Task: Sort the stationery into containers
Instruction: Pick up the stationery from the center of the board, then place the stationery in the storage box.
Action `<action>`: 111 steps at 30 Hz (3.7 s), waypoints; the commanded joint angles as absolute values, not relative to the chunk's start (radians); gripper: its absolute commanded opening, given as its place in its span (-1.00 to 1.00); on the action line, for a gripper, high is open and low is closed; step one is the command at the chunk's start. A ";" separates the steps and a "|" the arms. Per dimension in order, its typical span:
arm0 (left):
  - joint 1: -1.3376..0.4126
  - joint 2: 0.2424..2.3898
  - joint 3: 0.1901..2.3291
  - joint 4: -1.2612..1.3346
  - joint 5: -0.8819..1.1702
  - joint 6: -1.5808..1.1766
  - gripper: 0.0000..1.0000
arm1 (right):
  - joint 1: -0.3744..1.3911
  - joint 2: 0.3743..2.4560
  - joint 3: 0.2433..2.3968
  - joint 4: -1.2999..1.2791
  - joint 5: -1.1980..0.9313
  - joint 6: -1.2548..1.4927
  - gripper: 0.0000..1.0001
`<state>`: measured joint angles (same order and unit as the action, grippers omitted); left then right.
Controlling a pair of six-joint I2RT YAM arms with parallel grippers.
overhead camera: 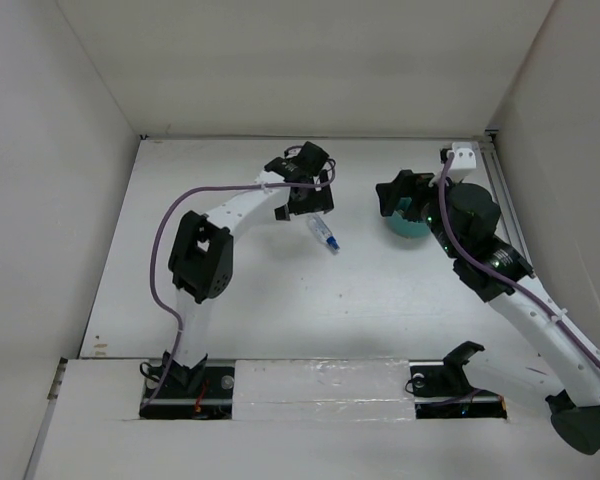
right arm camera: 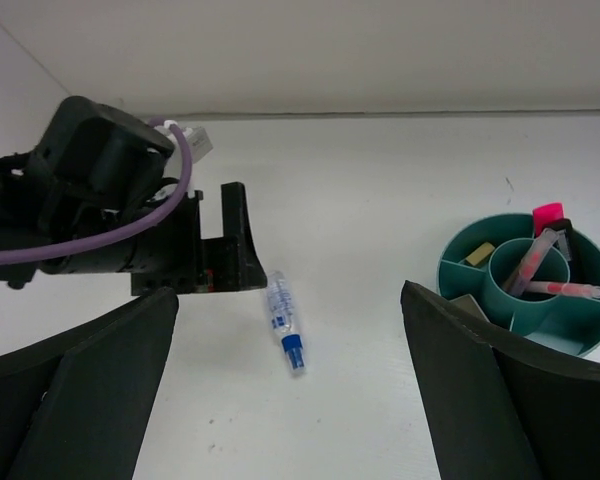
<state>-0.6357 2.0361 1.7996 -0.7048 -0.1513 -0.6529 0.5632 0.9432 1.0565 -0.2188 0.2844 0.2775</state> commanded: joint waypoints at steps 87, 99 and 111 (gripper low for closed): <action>-0.407 1.683 1.299 0.319 1.009 -1.567 -1.00 | 0.646 0.968 0.554 0.665 -0.218 -0.069 1.00; -0.364 1.626 1.276 0.348 1.028 -1.632 -1.00 | 0.724 1.135 0.434 1.174 -0.043 -0.326 0.95; -0.364 1.555 1.180 0.383 1.028 -1.663 -1.00 | 0.814 1.433 0.383 1.747 0.046 -0.515 0.93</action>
